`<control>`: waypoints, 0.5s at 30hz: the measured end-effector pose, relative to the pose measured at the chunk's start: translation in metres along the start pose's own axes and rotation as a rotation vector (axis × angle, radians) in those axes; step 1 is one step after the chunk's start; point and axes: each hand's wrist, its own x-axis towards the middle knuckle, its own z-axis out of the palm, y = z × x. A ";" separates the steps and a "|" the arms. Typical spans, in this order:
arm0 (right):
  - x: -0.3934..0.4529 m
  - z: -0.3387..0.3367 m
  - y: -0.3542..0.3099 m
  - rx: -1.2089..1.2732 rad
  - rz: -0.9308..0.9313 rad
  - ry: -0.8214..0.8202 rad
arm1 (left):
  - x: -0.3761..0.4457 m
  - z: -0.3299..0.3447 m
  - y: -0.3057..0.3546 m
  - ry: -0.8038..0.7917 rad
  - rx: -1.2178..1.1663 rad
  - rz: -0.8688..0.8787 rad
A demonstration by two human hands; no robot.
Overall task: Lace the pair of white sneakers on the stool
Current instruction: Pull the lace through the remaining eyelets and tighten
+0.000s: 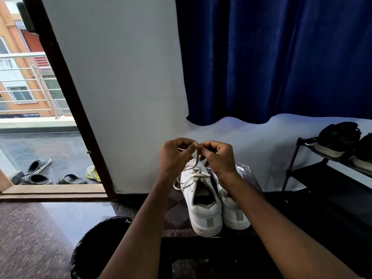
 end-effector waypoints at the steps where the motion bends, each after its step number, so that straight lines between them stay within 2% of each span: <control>1: 0.000 -0.001 0.000 -0.005 -0.010 -0.007 | 0.000 0.000 0.000 -0.001 0.023 0.019; 11: 0.006 -0.006 0.003 -0.112 -0.058 -0.062 | 0.004 0.003 -0.003 0.057 0.063 0.091; 15: 0.004 -0.004 0.000 -0.054 0.023 -0.106 | 0.005 0.004 -0.002 0.073 0.101 0.157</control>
